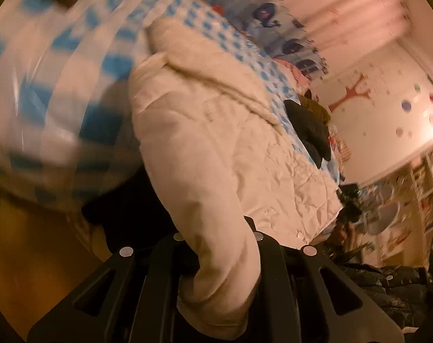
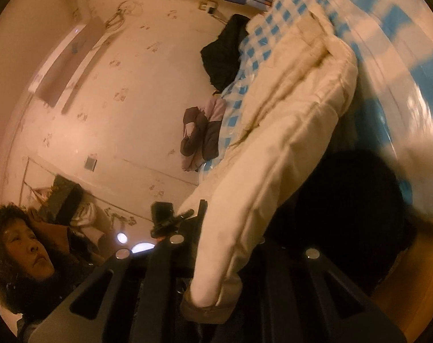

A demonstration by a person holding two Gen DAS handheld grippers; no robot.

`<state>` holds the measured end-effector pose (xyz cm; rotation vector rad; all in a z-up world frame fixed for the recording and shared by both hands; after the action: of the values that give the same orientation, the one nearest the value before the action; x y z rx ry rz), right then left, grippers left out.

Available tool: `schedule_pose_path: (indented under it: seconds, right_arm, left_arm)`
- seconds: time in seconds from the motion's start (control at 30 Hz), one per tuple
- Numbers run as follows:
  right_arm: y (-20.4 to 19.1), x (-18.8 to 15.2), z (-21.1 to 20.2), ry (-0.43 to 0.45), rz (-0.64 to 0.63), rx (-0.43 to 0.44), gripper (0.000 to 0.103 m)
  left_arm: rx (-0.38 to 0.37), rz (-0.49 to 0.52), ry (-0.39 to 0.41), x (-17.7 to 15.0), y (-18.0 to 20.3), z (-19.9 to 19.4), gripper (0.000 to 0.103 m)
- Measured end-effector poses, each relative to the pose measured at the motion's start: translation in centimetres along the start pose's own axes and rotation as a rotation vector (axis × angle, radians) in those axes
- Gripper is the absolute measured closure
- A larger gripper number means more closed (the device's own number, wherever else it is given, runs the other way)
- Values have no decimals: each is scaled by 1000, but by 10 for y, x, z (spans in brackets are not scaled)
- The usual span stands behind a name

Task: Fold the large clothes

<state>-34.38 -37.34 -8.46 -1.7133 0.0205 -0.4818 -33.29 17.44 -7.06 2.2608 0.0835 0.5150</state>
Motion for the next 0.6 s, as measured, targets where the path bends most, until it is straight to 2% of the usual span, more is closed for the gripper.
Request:
schedule_pose_path:
  seconds: [0.13,0.43,0.6]
  right_arm:
    - [-1,11,-1,48,-2,71,88]
    - [-36,67,7,108,-102,149,88]
    - [-47,99,14,122,-138,172,88]
  left_arm:
    - [-63,-65,58,7,-15,1,94]
    - [-146,-83,227,69,17,-15,94]
    - [-196,-63,285,102,34,-18,94]
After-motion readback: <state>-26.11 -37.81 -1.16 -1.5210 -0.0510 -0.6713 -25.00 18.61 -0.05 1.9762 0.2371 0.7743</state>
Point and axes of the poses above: each gripper's, at about its wrist camera, not at the fingertips, and z roughly the way its jaws point, y to its right, x to its top, the point moved 7 cm from there along z, roughly the way its jaws point, and after that the axes turned 3 degrees about -z, right-handed, at the moved point
